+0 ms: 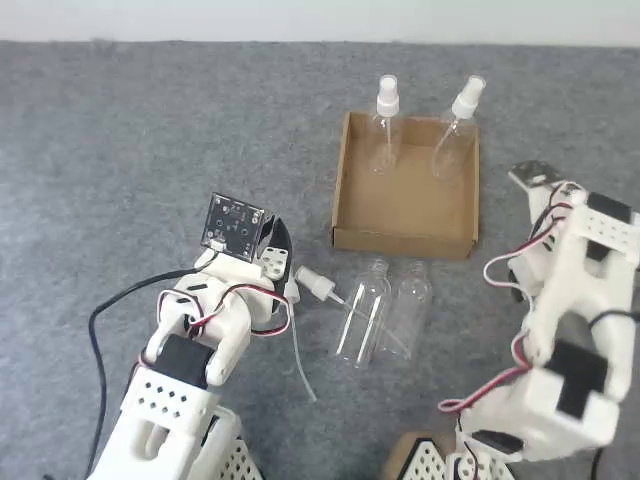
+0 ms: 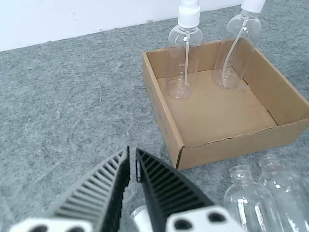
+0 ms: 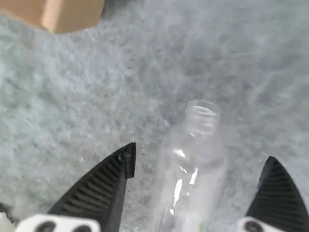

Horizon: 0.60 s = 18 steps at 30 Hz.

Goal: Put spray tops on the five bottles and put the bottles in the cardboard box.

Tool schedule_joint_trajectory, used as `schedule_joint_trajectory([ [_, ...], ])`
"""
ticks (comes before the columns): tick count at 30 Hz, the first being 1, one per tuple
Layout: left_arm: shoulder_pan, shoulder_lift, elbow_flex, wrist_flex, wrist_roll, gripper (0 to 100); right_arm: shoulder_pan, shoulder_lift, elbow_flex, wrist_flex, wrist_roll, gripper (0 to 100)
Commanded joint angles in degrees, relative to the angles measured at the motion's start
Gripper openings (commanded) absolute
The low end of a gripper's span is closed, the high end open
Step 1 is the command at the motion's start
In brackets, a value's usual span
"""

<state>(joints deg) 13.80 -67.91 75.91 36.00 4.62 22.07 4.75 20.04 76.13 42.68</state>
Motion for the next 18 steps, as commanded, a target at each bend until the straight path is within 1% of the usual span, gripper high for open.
schedule_joint_trajectory([
  [1,-0.35,-1.05,-0.40,-1.85,-0.35,1,1.80,2.42,-3.78,-2.77,1.93,34.0],
  [4,-0.35,-1.05,-0.40,-1.85,-0.35,1,2.95,4.35,-3.87,-4.35,1.93,34.0],
  [13,-0.35,-1.05,0.75,-4.22,-0.35,1,3.65,5.67,-3.69,-3.82,1.76,33.2],
  [15,-0.35,-1.05,0.75,-4.22,-0.35,1,3.65,5.76,-3.69,-3.82,1.67,27.0],
  [18,-0.35,-1.05,0.75,-4.22,-0.35,1,3.65,5.76,-3.69,-4.09,1.67,14.3],
])
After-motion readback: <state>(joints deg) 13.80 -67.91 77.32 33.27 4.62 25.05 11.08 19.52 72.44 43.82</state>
